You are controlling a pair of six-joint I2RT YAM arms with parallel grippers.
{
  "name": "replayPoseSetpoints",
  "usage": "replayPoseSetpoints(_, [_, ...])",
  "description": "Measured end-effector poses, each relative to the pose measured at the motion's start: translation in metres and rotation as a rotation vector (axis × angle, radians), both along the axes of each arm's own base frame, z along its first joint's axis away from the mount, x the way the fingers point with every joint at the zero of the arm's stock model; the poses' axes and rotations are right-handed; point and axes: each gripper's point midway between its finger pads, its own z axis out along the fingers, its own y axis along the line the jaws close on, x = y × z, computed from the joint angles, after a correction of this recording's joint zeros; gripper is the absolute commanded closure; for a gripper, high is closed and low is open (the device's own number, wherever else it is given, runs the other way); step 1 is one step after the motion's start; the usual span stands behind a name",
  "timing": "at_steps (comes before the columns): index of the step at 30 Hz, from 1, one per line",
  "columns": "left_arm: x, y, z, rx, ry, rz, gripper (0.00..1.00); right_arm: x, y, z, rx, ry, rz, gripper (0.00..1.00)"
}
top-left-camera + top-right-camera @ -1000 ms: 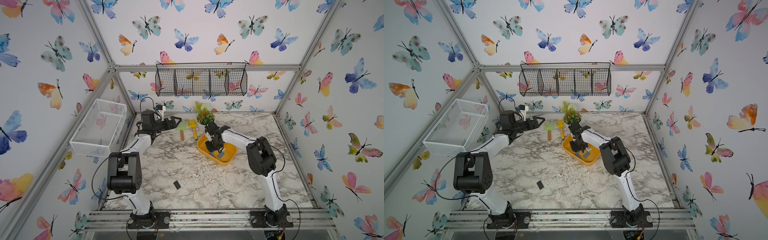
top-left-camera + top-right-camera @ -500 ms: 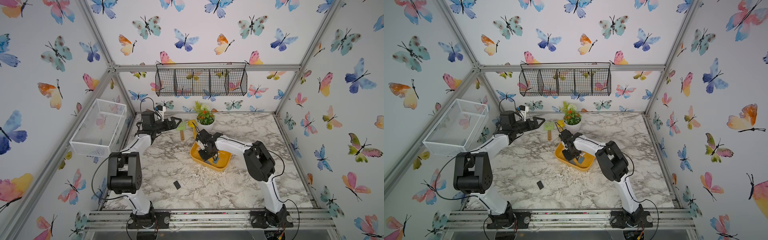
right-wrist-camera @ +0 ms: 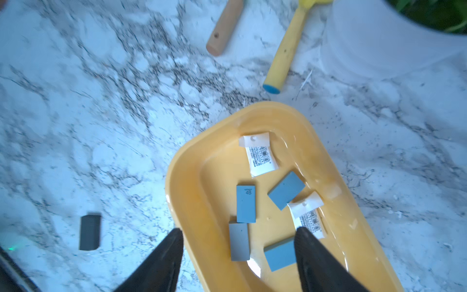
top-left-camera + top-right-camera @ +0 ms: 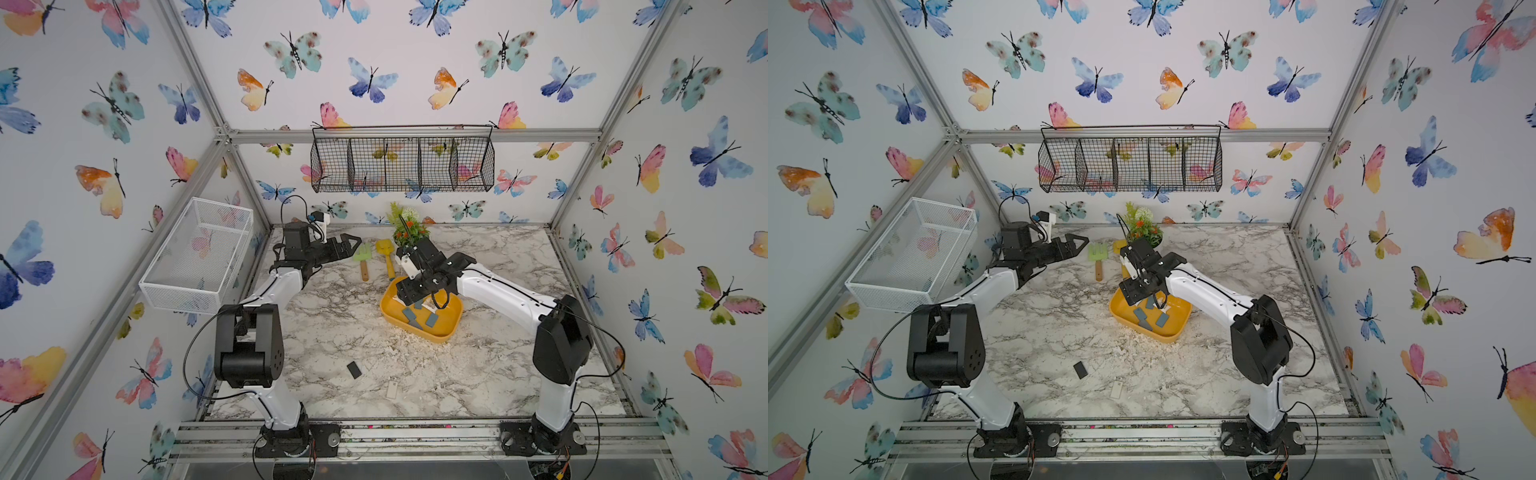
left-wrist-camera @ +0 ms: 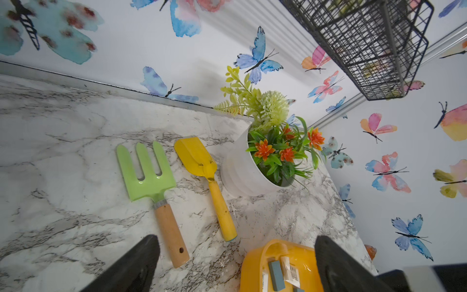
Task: Put the eraser in the storage box
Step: Place the eraser in the storage box, then pick up the eraser from the center of the board.
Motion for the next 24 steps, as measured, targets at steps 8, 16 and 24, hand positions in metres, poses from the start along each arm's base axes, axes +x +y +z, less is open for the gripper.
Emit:
replayPoseSetpoints(8, [0.001, 0.049, 0.001, -0.019, 0.009, 0.128, 0.02, -0.103, 0.063, -0.016, -0.010, 0.032, 0.285, 0.20])
replayPoseSetpoints(16, [-0.021, 0.107, -0.008, -0.065, 0.041, 0.307, 0.02, -0.151, 0.094, -0.073, -0.092, 0.120, 0.407, 0.22])
replayPoseSetpoints(24, [-0.037, 0.139, -0.019, -0.119, 0.062, 0.420, 0.02, -0.179, 0.109, -0.128, -0.193, 0.175, 0.455, 0.26])
